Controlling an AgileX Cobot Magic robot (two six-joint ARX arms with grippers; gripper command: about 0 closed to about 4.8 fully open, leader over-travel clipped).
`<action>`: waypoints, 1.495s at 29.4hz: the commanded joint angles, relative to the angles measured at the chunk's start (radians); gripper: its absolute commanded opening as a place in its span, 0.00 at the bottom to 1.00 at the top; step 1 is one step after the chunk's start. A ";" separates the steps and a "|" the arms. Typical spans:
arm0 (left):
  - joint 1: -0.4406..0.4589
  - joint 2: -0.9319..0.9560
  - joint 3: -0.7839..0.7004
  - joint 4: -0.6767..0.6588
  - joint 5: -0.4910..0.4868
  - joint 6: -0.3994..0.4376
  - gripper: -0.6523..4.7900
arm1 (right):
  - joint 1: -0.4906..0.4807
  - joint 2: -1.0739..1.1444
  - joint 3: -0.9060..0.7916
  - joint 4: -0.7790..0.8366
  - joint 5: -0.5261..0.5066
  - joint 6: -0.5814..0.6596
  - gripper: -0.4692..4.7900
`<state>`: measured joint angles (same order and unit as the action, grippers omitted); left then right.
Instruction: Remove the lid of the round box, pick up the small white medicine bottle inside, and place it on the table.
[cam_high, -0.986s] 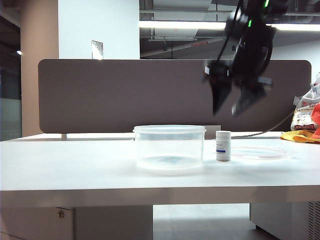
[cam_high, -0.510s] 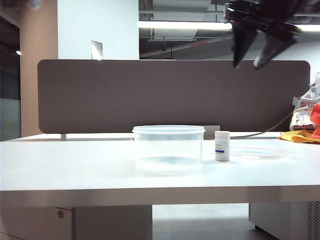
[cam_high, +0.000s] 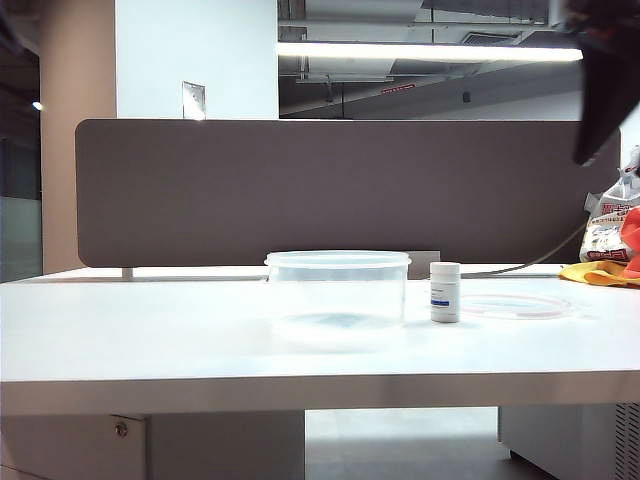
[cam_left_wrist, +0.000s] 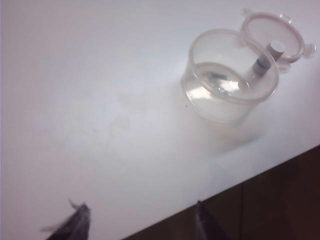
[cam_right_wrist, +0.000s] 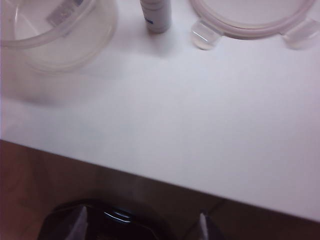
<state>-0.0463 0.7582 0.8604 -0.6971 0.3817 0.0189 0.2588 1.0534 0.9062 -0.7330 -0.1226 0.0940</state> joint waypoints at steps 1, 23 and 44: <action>-0.001 -0.098 -0.062 0.011 0.046 -0.047 0.55 | 0.001 -0.138 -0.116 0.017 -0.014 0.044 0.49; 0.000 -0.707 -0.269 -0.002 -0.132 -0.175 0.11 | 0.002 -0.953 -0.494 0.181 -0.003 0.204 0.07; 0.000 -0.707 -0.806 0.416 -0.199 -0.202 0.11 | 0.001 -0.953 -0.878 0.512 0.063 0.182 0.07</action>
<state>-0.0467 0.0517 0.0620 -0.3149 0.1787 -0.2161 0.2604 0.1020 0.0326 -0.2386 -0.0711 0.3286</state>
